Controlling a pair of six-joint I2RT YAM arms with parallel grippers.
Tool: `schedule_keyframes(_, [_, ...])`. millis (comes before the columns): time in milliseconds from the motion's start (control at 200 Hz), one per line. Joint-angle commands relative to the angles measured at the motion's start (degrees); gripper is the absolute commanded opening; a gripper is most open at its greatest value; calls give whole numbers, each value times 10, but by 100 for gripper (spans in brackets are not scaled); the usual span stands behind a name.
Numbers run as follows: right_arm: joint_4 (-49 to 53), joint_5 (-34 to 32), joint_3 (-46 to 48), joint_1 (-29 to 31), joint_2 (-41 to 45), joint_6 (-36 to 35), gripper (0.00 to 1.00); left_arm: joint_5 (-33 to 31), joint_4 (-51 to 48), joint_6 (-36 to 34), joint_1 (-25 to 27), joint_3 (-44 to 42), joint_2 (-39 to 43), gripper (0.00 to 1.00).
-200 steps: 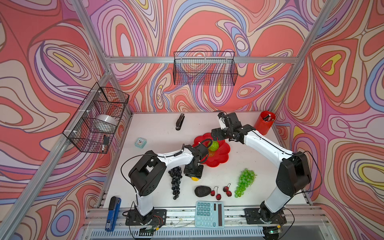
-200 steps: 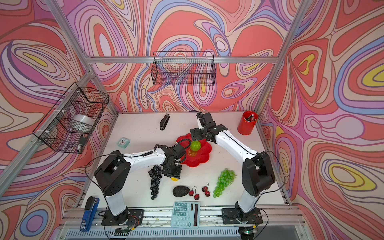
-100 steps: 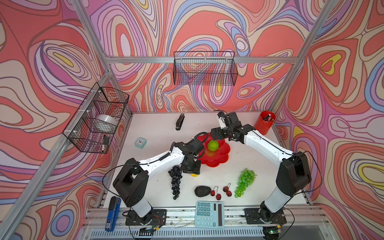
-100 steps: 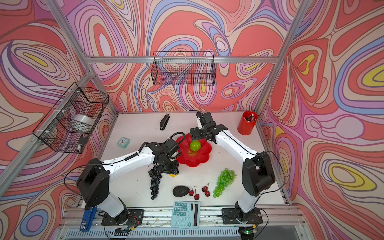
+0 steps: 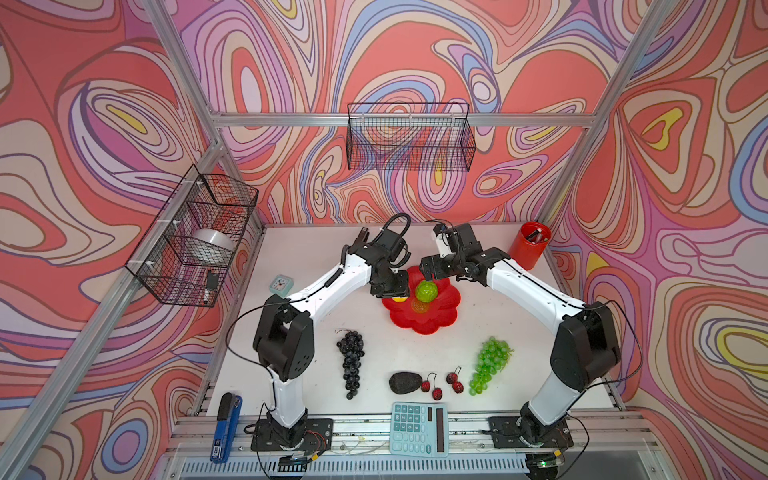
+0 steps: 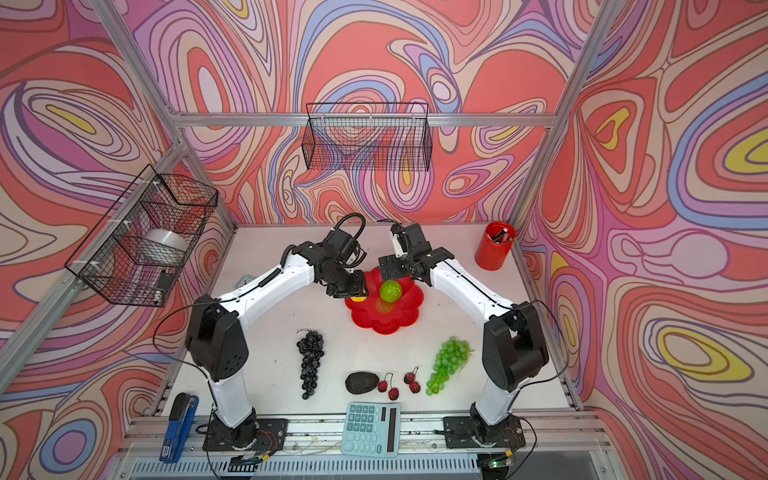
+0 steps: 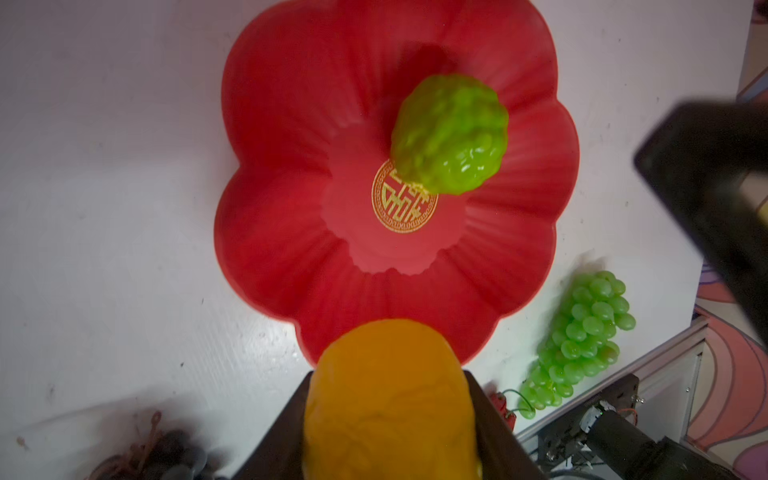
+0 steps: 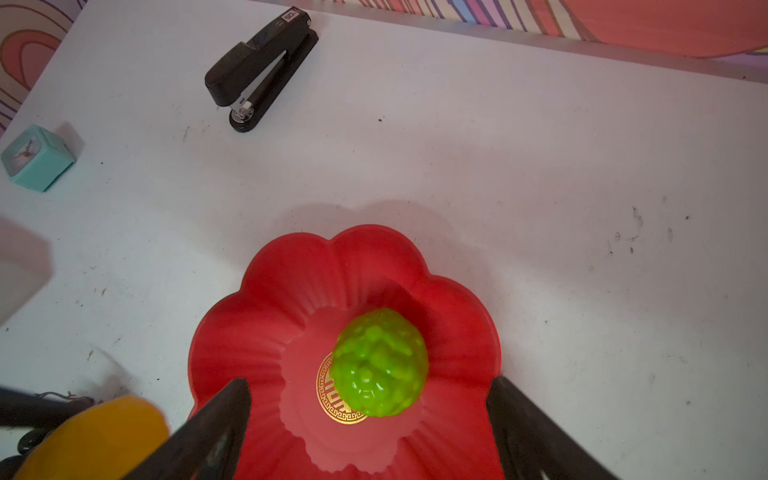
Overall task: Place and organize the fake fruits in the fruit bowl
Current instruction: 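Carry the yellow pear into the bowl beside the green fruit and release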
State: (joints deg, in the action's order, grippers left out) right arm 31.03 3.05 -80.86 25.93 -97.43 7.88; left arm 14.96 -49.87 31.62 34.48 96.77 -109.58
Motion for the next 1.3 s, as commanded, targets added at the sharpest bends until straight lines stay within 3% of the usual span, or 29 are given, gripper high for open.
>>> schedule_keyframes(0, [16,1,25,-1,40,-2,92,-13,-12,-11,-6,58,-58,38])
schedule_keyframes(215, [4,15,49,0,57,28,92,-23,-27,-7,-9,157,-165,38])
schedule_keyframes(926, [8,14,82,0,90,27,92,4,32,34,-14,150,-237,49])
schedule_keyframes(1297, [11,14,90,-1,101,26,92,3,52,41,-14,134,-220,74])
